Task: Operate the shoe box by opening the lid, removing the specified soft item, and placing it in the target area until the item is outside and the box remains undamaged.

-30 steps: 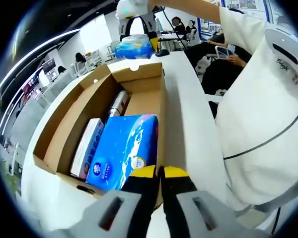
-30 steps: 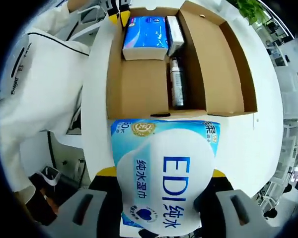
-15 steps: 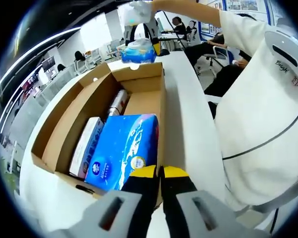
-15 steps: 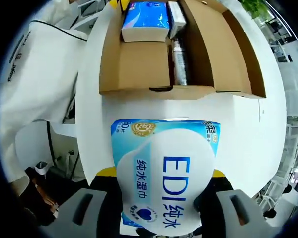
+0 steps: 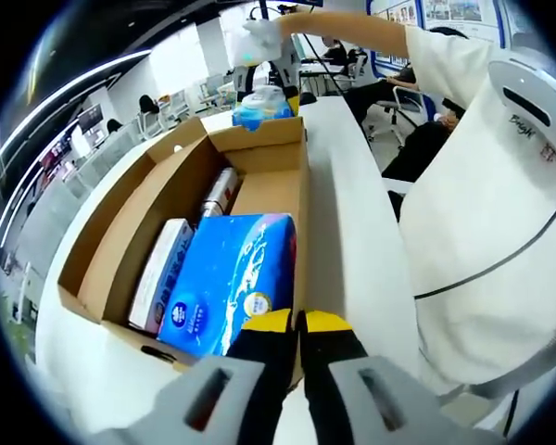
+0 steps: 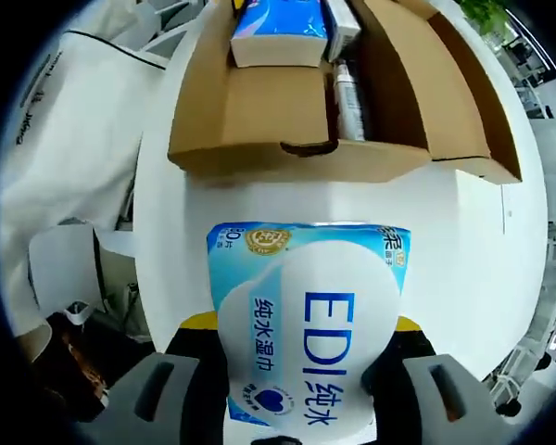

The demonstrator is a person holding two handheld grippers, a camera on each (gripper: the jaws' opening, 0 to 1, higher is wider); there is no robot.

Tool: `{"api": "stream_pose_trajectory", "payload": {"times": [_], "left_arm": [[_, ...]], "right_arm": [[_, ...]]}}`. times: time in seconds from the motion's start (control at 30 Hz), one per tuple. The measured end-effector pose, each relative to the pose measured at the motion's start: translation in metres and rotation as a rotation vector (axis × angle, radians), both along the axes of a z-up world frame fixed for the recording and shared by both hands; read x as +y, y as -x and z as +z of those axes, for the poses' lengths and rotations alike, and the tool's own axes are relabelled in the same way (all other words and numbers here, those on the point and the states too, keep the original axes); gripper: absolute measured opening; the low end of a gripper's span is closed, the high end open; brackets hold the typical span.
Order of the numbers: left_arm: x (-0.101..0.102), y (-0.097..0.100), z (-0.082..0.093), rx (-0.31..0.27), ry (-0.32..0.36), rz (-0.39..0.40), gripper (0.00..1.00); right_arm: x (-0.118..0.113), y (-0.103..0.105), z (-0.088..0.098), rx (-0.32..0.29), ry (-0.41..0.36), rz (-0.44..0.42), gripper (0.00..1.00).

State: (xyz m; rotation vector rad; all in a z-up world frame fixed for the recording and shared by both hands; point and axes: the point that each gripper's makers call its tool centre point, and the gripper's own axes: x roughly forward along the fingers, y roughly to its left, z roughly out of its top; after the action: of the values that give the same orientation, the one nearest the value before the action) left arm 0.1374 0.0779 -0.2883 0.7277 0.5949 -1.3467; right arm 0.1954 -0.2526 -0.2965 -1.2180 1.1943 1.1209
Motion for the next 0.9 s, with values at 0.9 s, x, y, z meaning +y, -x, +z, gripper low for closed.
{"api": "stream_pose_trajectory", "payload": {"times": [0.9], "left_arm": [[0.001, 0.000, 0.000, 0.013, 0.001, 0.000, 0.02]], "right_arm": [[-0.005, -0.004, -0.028, 0.009, -0.004, -0.004, 0.61]]}}
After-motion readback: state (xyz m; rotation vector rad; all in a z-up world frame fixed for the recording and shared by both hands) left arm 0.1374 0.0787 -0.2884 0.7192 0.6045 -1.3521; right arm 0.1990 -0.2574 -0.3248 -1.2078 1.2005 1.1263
